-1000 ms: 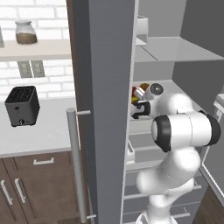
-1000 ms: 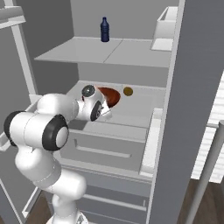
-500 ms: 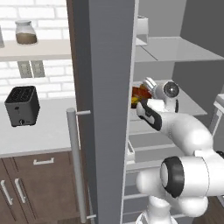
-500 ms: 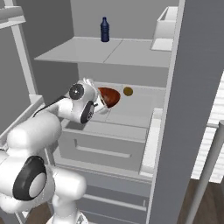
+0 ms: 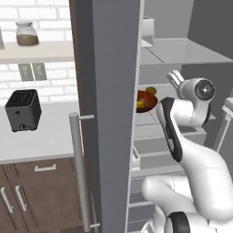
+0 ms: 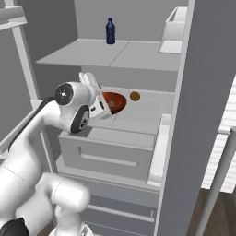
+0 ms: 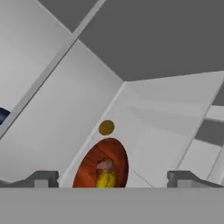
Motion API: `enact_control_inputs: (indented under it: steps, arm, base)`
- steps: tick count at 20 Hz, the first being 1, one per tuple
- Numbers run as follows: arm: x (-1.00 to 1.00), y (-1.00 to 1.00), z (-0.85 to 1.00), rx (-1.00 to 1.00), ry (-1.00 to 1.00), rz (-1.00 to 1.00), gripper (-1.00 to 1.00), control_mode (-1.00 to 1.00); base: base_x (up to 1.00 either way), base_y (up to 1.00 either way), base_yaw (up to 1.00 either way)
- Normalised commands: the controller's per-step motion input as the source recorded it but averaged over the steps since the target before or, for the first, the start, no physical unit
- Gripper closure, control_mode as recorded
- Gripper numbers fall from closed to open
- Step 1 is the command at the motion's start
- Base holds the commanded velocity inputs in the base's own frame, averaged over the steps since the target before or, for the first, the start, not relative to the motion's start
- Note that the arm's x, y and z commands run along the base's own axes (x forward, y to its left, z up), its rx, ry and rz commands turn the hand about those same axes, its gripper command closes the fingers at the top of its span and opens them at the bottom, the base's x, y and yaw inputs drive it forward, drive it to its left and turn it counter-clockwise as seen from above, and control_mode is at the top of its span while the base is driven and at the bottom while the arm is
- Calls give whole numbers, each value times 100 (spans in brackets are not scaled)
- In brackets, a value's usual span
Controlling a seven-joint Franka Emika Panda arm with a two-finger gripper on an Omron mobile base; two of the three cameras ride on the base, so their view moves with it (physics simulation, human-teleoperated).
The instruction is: Pick the chicken drumstick and lemon from their plates and place them in the bowl. Then put the bowl in the fridge.
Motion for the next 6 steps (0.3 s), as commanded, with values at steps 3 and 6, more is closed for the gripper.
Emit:
enact_control_inputs:
  steps: [3,6]
  arm:
    - [-100,-6,100,2,1,-4,-100,-100]
    - [-100,11,55,-14,-5,0,-100,-100]
  base:
    - [0,0,0]
    - [0,0,0]
